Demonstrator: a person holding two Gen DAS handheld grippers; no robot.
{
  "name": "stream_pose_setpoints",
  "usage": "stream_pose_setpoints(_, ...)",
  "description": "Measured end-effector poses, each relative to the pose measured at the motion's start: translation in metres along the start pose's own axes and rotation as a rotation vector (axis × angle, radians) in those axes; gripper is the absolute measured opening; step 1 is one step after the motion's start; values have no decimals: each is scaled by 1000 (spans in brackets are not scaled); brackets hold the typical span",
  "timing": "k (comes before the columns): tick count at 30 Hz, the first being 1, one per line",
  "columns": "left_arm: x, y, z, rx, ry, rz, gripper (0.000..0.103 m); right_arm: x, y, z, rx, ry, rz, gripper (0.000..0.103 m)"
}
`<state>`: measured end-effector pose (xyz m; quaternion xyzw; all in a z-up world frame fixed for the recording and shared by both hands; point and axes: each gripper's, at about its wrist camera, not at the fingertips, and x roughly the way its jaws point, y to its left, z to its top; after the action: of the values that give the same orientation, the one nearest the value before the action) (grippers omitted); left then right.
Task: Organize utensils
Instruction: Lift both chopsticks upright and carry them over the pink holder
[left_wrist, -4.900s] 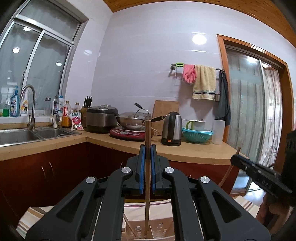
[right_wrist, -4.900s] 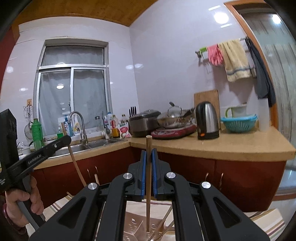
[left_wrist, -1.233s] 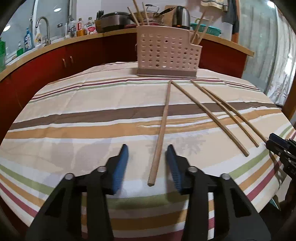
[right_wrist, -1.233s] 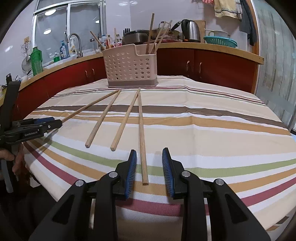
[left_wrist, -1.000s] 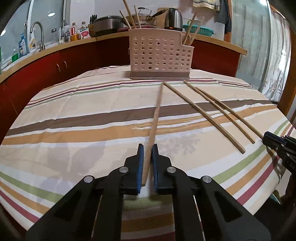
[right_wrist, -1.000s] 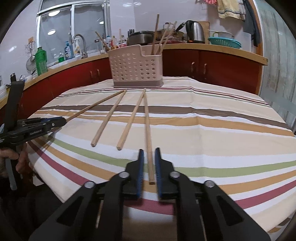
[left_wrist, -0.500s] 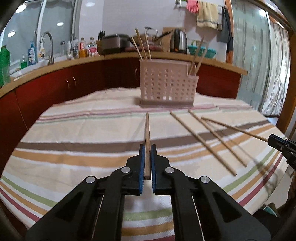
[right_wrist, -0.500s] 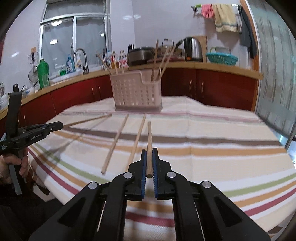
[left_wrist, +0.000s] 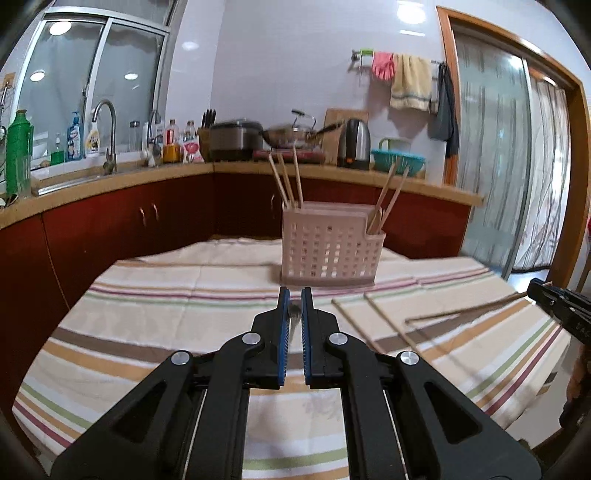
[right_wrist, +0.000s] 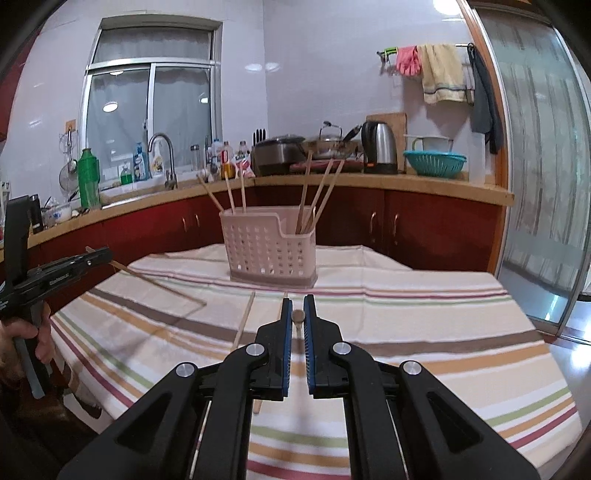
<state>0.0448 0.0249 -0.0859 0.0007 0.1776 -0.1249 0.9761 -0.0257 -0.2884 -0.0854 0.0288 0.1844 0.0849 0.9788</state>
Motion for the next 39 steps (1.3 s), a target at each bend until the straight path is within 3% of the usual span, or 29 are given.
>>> stream_pose_setpoints(7, -4, 3, 21, -15, -32, -21, 7, 4, -6, 19, 18, 7, 0, 7)
stream_pose_setpoints(20, 32, 8, 54, 9, -29, -31, 7, 53, -6, 69, -12, 26, 3, 7)
stream_pose_setpoints(33, 76, 18, 77, 2, -57, -33, 7, 93, 0, 91, -28, -18, 8, 7)
stream_pose_setpoints(39, 79, 18, 101, 0, -107, -60, 7, 98, -1, 104, -11, -50, 22, 7)
